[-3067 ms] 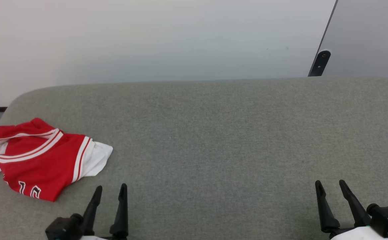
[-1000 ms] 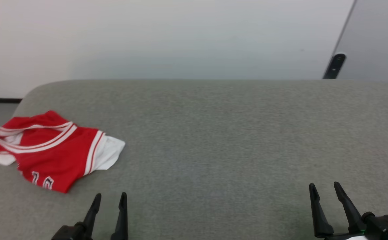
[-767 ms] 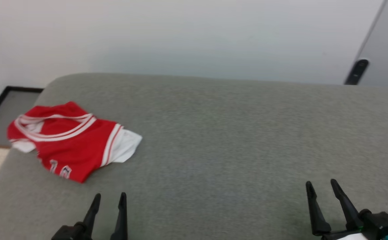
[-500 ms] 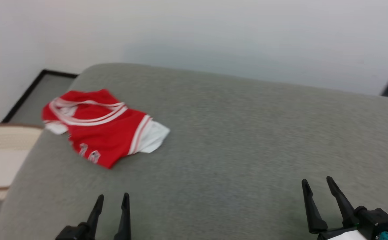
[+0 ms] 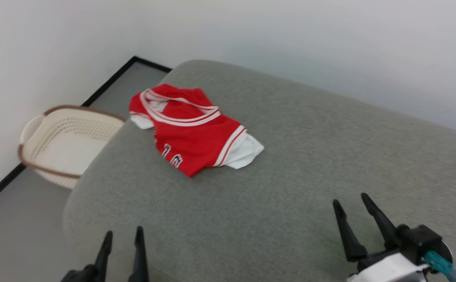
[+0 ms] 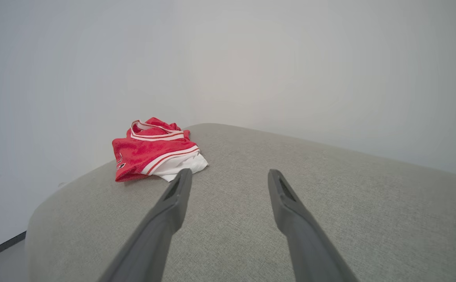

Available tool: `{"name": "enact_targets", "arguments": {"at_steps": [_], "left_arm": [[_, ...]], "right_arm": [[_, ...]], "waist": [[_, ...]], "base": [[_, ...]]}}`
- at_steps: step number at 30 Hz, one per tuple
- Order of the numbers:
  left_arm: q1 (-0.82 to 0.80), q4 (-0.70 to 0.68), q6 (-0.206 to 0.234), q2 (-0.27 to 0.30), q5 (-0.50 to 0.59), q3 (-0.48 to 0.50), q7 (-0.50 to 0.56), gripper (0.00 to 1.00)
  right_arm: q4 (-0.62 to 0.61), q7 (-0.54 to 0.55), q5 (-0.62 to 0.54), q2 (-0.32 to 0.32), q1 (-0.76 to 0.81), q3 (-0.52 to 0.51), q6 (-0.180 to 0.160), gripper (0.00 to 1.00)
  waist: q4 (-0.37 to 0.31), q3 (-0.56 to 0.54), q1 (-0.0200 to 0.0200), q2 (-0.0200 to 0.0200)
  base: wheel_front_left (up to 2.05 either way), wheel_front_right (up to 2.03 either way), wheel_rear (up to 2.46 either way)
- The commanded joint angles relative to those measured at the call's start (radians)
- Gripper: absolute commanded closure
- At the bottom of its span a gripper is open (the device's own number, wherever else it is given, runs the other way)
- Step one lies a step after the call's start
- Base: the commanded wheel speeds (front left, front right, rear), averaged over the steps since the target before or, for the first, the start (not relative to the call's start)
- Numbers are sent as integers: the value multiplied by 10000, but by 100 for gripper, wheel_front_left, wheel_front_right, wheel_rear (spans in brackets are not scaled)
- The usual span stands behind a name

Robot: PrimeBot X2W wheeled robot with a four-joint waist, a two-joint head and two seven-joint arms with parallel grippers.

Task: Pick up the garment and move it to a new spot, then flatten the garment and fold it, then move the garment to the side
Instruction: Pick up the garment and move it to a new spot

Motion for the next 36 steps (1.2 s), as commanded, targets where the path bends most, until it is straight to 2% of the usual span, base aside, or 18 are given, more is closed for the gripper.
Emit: {"name": "enact_targets", "arguments": {"at_steps": [1, 9, 18, 21, 27, 28, 32, 36], "left_arm": [[125, -129, 208, -14, -148, 79, -13, 0], [526, -652, 723, -12, -607, 130, -13, 0], [739, -931, 959, -13, -692, 34, -13, 0], [556, -914, 756, -11, -581, -33, -13, 0], [-919, -592, -127, 189, -92, 13, -13, 0], [-919, -592, -127, 189, -92, 13, -13, 0], [-2771, -20, -622, 697, -173, -21, 27, 0], [-4725, 670, -872, 1459, -578, 312, 222, 0]], "right_arm": [[139, 43, 86, -154, -313, 289, -14, 0], [831, -8, 619, -500, -1385, 1432, -14, 0], [1397, -197, 1007, -704, -1897, 2012, -14, 0], [1476, -240, 1110, -727, -1860, 1971, -14, 0], [1240, -292, 844, -610, -1351, 1441, -14, 0], [1240, -292, 844, -610, -1351, 1441, -14, 0], [723, -293, 442, -341, -707, 882, -14, 0], [301, -292, 7, -151, -555, 890, -14, 0]], "waist": [[518, 312, 0, -1], [663, 560, 0, -1], [666, 517, 0, -1], [624, 437, 0, -1], [461, 279, 0, -1], [461, 279, 0, -1], [244, 216, 0, -1], [-646, 655, 0, -1]], "base": [[0, 0, 0], [0, 0, 0], [0, 0, 0], [0, 0, 0], [0, 0, 0], [0, 0, 0], [0, 0, 0], [0, 0, 0]]}}
